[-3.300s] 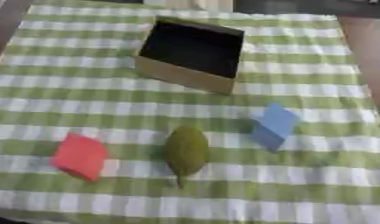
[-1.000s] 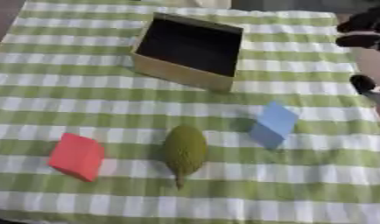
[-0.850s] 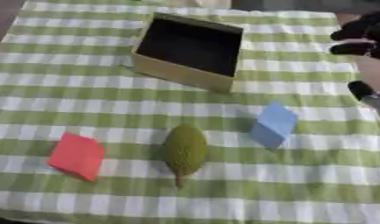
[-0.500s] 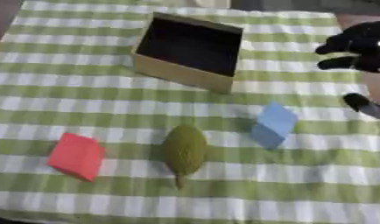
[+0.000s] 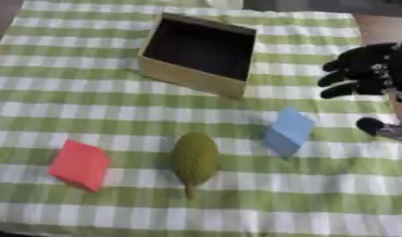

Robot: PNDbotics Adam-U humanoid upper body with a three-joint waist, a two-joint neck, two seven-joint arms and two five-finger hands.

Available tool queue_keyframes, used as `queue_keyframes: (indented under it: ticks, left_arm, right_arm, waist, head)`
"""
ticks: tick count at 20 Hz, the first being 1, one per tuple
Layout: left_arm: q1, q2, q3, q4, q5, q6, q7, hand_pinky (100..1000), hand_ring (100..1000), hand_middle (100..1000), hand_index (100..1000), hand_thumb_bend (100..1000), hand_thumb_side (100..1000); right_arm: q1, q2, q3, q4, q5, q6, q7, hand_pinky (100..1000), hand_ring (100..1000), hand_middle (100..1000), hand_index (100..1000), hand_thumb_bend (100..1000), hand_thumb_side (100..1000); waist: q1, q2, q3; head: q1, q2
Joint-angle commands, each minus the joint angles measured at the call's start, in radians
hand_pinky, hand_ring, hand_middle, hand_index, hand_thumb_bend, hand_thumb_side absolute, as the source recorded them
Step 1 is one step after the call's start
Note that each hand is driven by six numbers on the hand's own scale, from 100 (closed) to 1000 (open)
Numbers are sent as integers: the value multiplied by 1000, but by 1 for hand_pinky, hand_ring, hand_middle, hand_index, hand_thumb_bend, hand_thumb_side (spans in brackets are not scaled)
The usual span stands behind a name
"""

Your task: Pick up objects on the table and place them in the box.

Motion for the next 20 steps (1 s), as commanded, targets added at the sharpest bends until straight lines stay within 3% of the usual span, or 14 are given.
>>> queue_keyframes:
  ticks: [1,12,20]
  left_arm:
    - [-12,29,-1,-17,6,0,-5,781,757,780,919,227,683]
    - [-15,26,-6,-17,10,1,-12,782,755,778,917,223,684]
    - [-20,23,-9,-17,14,2,-16,782,751,775,915,220,684]
  right_arm:
    - [-25,-36,3,-13,-24,-10,42,976,1000,916,955,151,335]
    - [-97,7,55,18,-100,-17,133,984,1000,909,995,182,276]
    - [-178,57,103,90,-170,-36,176,985,1000,900,1000,100,242]
  waist:
    - [-12,-3,2]
    - [-14,0,15]
    - [-15,1,19]
  head:
    - [-5,-3]
    - [-18,7]
    - [-30,16]
